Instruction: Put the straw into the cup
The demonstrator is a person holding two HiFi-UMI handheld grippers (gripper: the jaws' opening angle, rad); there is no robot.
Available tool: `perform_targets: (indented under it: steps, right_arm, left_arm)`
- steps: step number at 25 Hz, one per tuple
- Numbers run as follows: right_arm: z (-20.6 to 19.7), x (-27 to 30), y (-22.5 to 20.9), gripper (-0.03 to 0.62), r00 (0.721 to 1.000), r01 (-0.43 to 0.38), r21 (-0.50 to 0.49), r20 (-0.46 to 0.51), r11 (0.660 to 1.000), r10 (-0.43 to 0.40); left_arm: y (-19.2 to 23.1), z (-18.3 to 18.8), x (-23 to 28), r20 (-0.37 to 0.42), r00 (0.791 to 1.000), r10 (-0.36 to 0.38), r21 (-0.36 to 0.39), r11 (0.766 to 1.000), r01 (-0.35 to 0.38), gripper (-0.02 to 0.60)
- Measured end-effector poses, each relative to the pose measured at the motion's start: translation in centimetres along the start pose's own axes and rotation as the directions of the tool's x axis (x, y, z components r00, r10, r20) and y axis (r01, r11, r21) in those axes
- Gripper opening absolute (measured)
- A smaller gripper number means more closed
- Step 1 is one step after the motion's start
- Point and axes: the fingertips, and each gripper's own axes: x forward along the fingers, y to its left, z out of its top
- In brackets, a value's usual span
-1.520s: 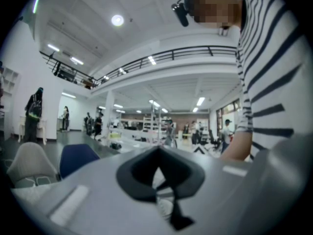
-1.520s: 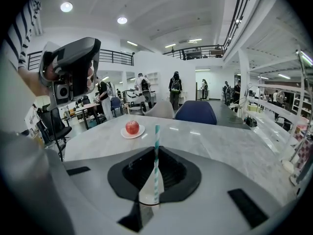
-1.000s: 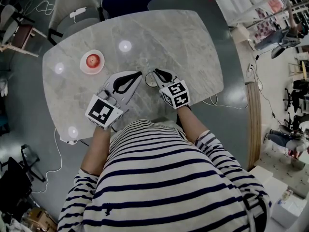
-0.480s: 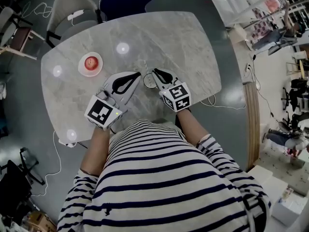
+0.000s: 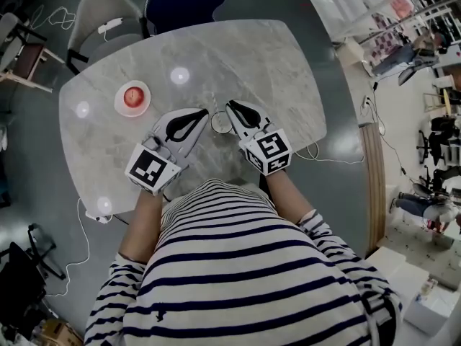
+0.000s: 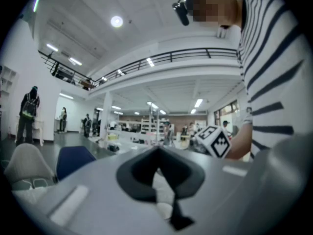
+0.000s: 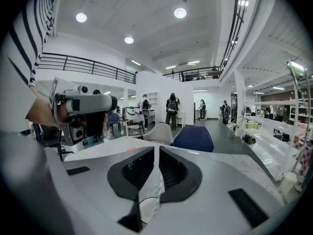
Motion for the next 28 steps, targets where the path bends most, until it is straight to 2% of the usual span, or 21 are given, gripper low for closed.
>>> perform_targets:
  steps: [7, 20, 28]
  right_arm:
    - [2.9, -1.9, 0.8, 0.025, 0.997, -0.003, -0.020, 0.071, 1.000, 0.004]
    - [5.1, -4.8, 2.2, 0.020, 0.991, -0.018, -0.024, 0.135, 1.000, 0.021]
    - [4.4, -4.7, 2.7, 0.006, 0.993, -0.044, -0.020, 0.107, 0.999, 0.046]
  left_arm:
    - [0.0, 0.2, 0.0, 0.001, 1.000, -0.001, 0.004, 1.000, 0.001, 0.006]
    - [0.0, 0.6, 0.2, 0.014, 1.000, -0.004, -0.001, 1.000, 0.004, 0.006]
    - [0.0, -0.3, 0.2, -0.015, 1.000, -0.021, 0.013, 1.000, 0.021, 0.006]
